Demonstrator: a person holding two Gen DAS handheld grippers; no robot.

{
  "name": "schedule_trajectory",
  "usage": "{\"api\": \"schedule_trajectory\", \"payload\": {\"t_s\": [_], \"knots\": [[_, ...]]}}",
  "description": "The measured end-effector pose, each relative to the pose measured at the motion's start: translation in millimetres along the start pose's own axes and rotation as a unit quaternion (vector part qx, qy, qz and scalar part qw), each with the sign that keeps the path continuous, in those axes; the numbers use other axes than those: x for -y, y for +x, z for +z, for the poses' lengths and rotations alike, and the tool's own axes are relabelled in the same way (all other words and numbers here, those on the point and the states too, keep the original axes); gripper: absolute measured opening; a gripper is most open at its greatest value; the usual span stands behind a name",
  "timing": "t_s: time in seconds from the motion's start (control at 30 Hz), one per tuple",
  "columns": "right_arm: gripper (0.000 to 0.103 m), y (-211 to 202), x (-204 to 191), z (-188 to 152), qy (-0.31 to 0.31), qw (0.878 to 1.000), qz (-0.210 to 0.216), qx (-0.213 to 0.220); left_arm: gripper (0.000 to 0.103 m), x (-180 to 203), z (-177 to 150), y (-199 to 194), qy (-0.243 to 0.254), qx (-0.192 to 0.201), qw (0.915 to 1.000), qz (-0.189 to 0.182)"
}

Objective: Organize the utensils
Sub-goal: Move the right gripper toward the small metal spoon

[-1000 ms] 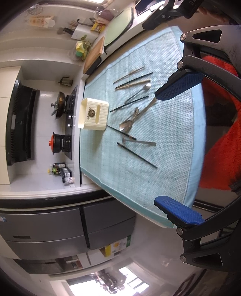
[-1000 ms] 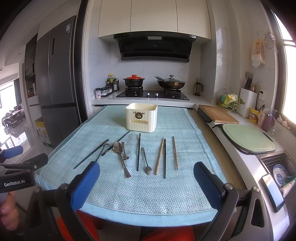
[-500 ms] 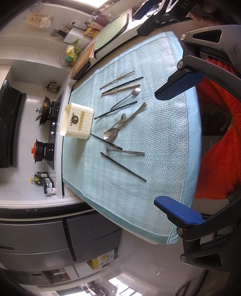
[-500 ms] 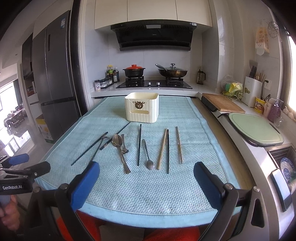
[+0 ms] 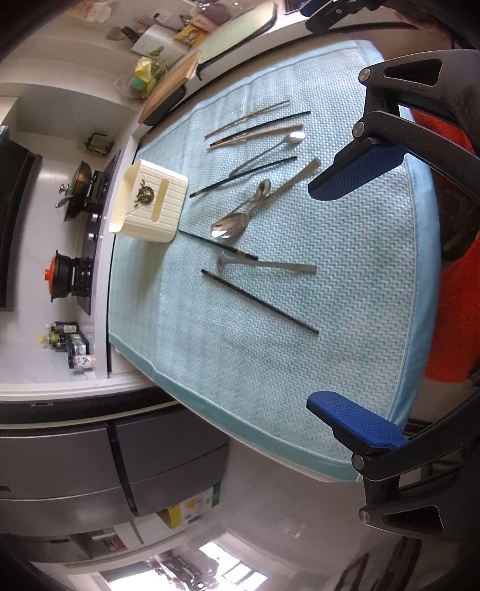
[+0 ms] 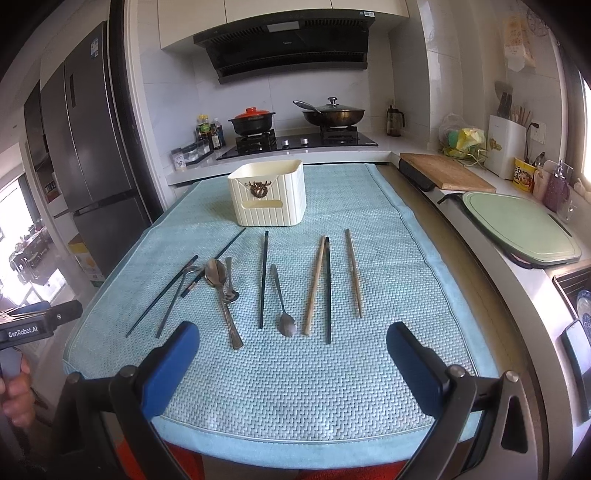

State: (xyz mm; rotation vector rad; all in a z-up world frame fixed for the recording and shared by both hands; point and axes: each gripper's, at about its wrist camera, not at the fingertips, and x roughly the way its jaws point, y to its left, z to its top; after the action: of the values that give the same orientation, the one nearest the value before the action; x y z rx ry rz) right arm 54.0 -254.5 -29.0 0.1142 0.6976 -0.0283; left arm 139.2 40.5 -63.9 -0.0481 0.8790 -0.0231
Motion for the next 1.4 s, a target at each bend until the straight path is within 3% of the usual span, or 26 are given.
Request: {"api": "schedule_trajectory", "payload": {"t_s": [0.4, 0.6, 0.83, 1.13, 1.3, 1.4], "knots": [[0.103, 37.5, 30.5, 20.7, 0.018, 1.0, -0.01, -0.019, 0.103, -26.3, 33.1, 70.4, 0.001, -0.06, 0.9982, -0.004], [0.103, 53.5, 43.0, 20.0, 0.017, 0.999, -0.02, -0.037, 0.103, -12.5, 29.6, 85.2, 0.013, -0.086, 0.9949, -0.051], [0.103, 77.8, 22.4, 12.2, -0.027, 0.997, 0.015, -0.07, 0.103, 6.1, 23.7, 101.8, 0.022, -0.101, 0.9918, -0.075], [0.103, 117.9, -13.2, 25.2, -0.061, 0.991, 0.073, -0.099, 0.102, 13.0, 61.5, 118.3, 0.045, -0.081, 0.9894, -0.111], [0.087, 143.2, -39.8, 32.3, -0.097, 0.983, 0.11, -0.108, 0.099, 16.9, 89.5, 154.1, 0.028, -0.113, 0.9829, -0.143], [0.075, 163.3, -55.0, 35.0, -0.115, 0.975, 0.136, -0.131, 0.083, 26.4, 99.6, 177.2, 0.028, -0.145, 0.9767, -0.156]]}}
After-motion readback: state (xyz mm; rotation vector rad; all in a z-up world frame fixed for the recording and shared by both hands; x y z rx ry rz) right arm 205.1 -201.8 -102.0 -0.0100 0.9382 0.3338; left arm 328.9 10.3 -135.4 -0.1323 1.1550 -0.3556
